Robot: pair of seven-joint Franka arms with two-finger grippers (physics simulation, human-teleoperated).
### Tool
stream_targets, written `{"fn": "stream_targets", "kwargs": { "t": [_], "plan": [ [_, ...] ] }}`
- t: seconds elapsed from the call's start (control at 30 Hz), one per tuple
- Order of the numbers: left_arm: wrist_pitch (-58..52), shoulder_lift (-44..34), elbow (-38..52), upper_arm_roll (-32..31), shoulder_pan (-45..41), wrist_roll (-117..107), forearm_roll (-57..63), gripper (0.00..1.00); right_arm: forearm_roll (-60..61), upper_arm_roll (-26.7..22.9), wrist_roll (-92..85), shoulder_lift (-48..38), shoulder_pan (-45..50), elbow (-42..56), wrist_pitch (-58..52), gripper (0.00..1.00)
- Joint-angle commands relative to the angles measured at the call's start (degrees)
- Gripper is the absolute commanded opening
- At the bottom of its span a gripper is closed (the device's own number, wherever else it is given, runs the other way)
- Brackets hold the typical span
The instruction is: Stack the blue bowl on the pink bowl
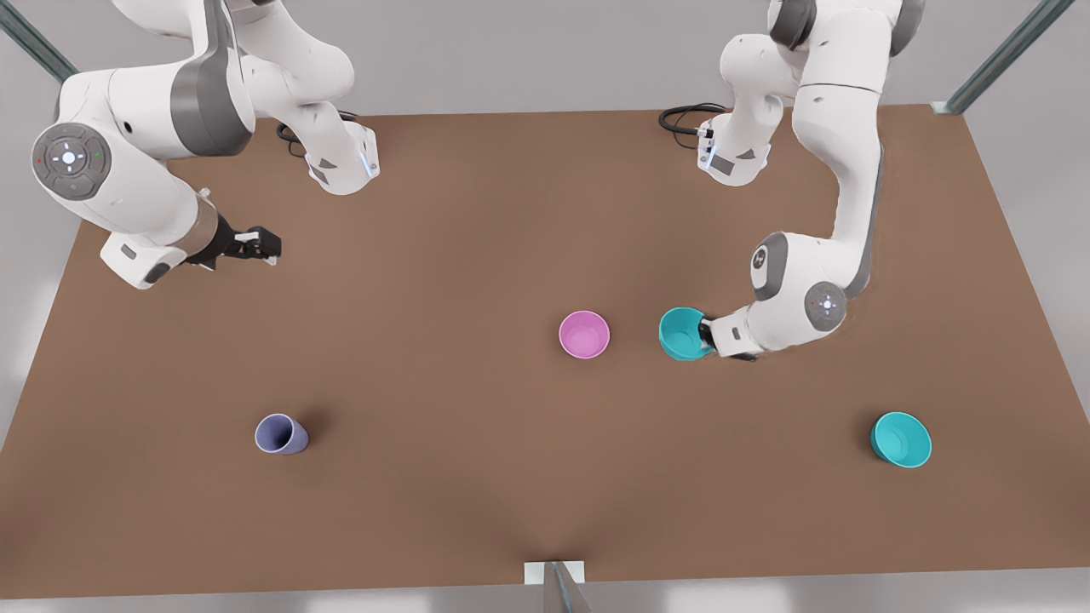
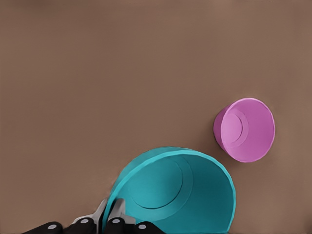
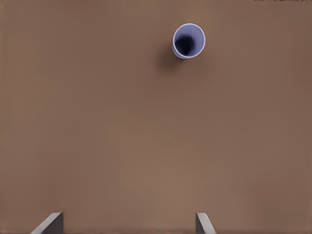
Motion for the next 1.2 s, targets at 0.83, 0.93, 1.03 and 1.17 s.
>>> {"fn": "stream_targets", "kwargs": {
  "t": [0.83,0.93,1.03,1.17],
  "plan": [
    [0.09,12.91,8.64,-14.13,-1.06,-66.67,9.87,0.21,0.17,-0.05,-4.37,1.21,0.37,-2.37,1.80,1.00],
    [0.00,12.74,7.85,-14.13,-1.41,-66.76,10.22,0.21,0.17,0.04,-4.37,1.39,0.37,-3.24,1.80,1.00],
    [0.00,12.47,7.32,-14.39,-1.33,-66.76,10.31,0.21,0.17,0.04,-4.37,1.39,0.37,-3.33,1.80,1.00],
    [-0.08,11.77,6.26,-14.39,-0.97,-66.67,10.31,0.21,0.08,-0.13,-4.37,1.47,0.37,-3.33,2.15,1.00]
  ]
}}
